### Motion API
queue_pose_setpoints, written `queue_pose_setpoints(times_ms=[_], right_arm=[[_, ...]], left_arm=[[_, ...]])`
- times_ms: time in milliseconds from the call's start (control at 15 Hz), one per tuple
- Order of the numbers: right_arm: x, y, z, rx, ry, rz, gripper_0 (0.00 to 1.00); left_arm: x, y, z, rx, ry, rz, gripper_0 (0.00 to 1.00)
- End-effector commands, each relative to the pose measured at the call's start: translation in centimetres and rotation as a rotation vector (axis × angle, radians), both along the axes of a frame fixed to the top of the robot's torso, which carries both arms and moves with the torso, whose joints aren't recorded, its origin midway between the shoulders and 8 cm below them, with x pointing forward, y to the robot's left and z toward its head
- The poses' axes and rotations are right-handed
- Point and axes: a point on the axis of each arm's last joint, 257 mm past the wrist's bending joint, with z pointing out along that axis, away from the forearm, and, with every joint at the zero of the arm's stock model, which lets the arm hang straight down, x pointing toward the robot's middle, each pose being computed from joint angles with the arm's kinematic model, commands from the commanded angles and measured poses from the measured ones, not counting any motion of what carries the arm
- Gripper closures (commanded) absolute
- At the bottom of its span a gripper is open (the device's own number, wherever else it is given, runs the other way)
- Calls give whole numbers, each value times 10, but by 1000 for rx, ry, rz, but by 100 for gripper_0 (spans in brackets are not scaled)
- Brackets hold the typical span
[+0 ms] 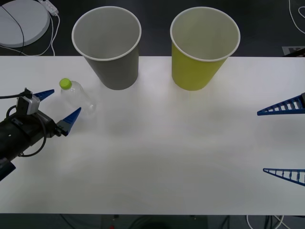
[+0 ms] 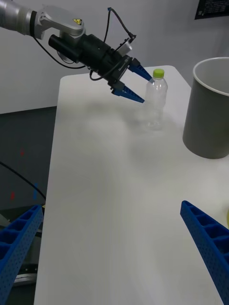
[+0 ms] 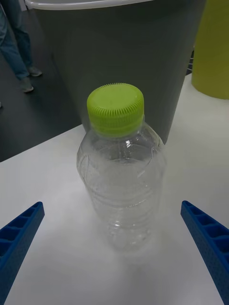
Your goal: Put the can into the green bin and the plastic bottle into the gray bin
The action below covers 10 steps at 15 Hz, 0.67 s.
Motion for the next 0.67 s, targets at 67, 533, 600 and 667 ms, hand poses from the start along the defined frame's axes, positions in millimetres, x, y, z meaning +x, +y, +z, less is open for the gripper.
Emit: queue_pose_setpoints(times_ms=[67,533,600,667], right_arm=[[0,0,0,0,0,0,0],[0,0,0,0,0,0,0],[0,0,0,0,0,0,0],[0,0,0,0,0,0,0]], left_arm=[[8,-6,3,-16,-10,3,0],[22,-22,6,-37,-29,6,0],[24,-24,8,-41,-33,8,0],[27,-25,8,-38,-34,9,0]])
